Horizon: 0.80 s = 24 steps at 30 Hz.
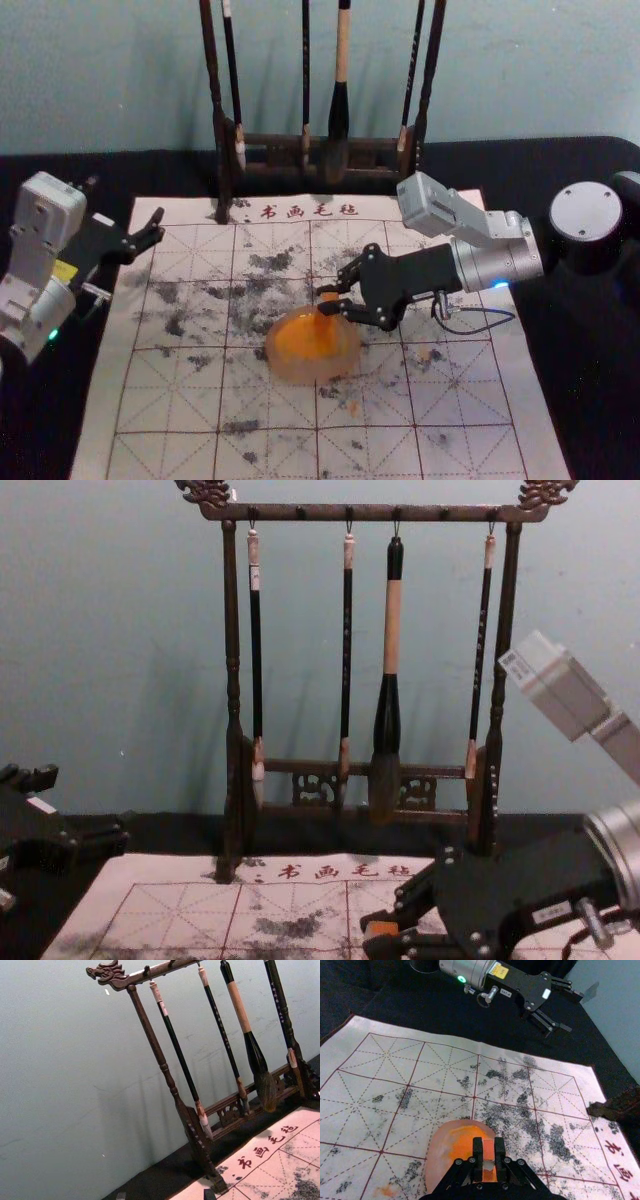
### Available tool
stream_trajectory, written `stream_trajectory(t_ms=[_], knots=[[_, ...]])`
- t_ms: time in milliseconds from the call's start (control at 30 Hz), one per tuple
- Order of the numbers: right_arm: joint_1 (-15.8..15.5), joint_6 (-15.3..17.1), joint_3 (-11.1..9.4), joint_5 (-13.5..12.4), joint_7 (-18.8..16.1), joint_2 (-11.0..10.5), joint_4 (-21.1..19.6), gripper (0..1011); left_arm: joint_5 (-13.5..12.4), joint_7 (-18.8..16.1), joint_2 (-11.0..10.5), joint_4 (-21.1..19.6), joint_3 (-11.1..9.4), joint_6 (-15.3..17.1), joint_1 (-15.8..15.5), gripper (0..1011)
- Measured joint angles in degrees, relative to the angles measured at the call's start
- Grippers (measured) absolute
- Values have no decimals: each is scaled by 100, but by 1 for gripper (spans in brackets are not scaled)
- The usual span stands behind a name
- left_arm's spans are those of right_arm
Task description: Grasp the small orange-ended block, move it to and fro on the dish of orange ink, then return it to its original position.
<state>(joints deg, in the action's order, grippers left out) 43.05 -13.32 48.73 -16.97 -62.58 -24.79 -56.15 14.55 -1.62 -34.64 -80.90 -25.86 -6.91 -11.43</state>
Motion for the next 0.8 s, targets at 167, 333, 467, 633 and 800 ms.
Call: stream_trajectory(t_ms=[167, 333, 467, 633, 800], knots=[[-63, 36, -10, -8, 23, -90, -149, 136, 0, 0, 0, 0, 0, 0, 0, 1001], [-125, 65, -16, -22, 36, -172, -313, 136, 0, 0, 0, 0, 0, 0, 0, 1001], [-183, 83, -18, -42, 38, -243, -465, 136, 0, 0, 0, 0, 0, 0, 0, 1001], [-224, 104, -6, -60, 38, -289, -576, 136, 0, 0, 0, 0, 0, 0, 0, 1002], [-255, 118, 20, -75, 29, -326, -670, 136, 0, 0, 0, 0, 0, 0, 0, 1001]])
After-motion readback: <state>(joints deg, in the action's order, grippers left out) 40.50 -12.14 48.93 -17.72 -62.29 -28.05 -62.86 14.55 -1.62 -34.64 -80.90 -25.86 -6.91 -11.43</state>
